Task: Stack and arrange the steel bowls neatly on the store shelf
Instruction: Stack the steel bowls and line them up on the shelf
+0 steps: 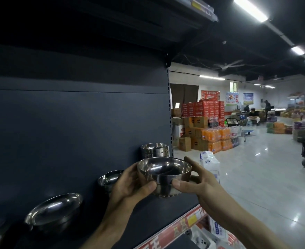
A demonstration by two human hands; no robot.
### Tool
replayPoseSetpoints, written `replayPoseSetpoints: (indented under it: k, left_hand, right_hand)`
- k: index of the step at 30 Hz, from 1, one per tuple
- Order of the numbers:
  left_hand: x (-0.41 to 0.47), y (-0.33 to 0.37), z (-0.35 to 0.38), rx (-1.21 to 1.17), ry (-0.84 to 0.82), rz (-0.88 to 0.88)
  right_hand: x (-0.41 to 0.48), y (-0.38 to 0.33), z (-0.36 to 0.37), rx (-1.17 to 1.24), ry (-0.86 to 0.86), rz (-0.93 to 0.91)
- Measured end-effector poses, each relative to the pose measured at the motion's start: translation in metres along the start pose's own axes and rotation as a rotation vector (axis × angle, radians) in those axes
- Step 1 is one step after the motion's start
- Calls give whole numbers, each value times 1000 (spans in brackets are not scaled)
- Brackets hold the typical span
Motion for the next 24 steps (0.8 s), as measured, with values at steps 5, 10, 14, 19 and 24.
replayPoseSetpoints:
  k: [5,10,14,19,24]
  left_hand:
    - [18,0,-1,50,-9,-7]
    - [44,-2,-3,76,20,-54]
    - [77,-3,-11,160,86,-45]
    - [118,-3,-28,242,103,-14]
    - [160,-4,-52,333,131,9]
  right_hand:
    - [14,16,-7,31,89,-25]
    - [42,19,-20,24,112,-41]
    - [73,20,-36,-3,131,-44]
    - [122,20,-48,-6,159,-86]
    - [166,17,-52,-46,207,-165]
Point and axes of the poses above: each hand's wrist, its own x-axis towards the middle knuckle, its own z-axis out of the palm, y = z × x, the point moved 1 cm from there along x, towards the middle knuckle, and after that the axes turned 11 degrees about -y, right-handed, at the moved point
